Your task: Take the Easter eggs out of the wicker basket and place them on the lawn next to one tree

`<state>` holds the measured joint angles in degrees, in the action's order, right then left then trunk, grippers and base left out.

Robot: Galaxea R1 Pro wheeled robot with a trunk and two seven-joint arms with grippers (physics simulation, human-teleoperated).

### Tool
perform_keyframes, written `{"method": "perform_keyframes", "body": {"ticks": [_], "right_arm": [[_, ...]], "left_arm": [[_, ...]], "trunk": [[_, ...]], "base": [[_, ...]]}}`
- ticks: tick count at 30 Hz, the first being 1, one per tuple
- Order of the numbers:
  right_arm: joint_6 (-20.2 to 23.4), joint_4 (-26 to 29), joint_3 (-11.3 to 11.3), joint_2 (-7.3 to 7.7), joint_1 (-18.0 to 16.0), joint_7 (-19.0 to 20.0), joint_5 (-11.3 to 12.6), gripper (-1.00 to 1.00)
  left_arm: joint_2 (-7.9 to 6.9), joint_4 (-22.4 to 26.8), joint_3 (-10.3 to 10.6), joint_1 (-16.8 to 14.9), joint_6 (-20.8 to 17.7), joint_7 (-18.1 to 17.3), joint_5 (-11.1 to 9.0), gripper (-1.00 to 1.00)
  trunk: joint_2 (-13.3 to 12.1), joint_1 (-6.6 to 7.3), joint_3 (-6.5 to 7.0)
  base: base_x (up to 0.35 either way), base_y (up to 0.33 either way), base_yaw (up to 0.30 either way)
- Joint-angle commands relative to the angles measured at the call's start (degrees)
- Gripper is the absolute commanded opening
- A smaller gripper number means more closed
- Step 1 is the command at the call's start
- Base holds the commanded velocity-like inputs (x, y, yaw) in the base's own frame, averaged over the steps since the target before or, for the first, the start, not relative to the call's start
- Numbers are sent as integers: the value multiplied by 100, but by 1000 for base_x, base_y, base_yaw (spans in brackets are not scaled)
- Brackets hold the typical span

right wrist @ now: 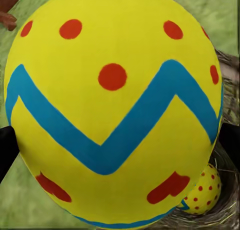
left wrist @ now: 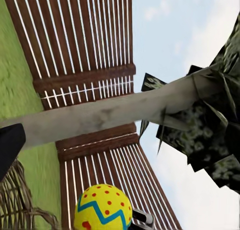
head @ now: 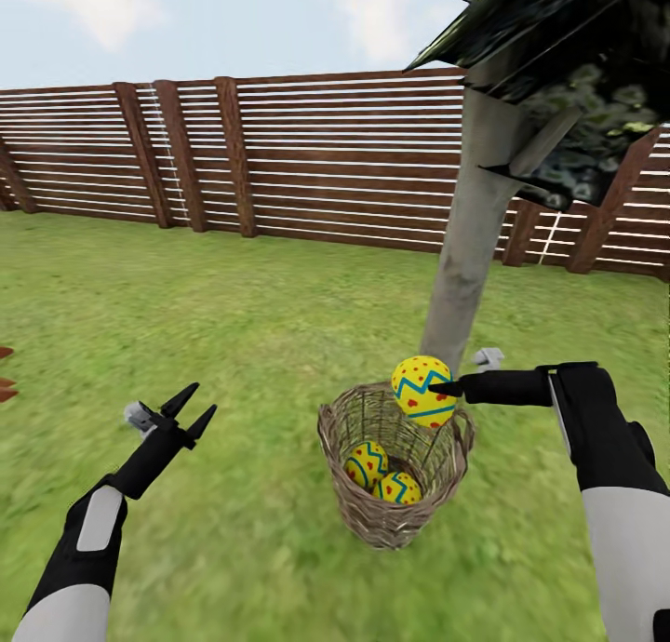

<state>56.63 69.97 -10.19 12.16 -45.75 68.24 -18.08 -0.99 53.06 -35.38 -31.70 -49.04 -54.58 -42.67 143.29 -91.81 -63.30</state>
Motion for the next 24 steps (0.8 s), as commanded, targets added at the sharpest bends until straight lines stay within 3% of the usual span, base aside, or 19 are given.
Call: {"method": "perform_keyframes", "body": {"ticks": [1, 15, 21, 24], "right_arm": [[32, 1, -9, -3, -4, 58, -54, -100], [41, 0, -52, 20, -4, 58, -40, -100], [40, -1, -173, 23, -4, 66, -38, -100], [41, -31, -590, 17, -4, 59, -38, -100]], "left_arm": [[35, 2, -10, -3, 6, -11, -4, 100], [81, -45, -13, -3, 49, -9, -4, 100], [81, -57, -13, -4, 52, -9, -4, 100], [81, -43, -5, -3, 52, -17, -6, 100]], "trunk": [[2, 1, -5], [2, 1, 5], [2, 1, 42], [2, 1, 61]], "base": [[0, -275, 0], [0, -274, -20], [0, -34, -212], [0, 0, -219]]}}
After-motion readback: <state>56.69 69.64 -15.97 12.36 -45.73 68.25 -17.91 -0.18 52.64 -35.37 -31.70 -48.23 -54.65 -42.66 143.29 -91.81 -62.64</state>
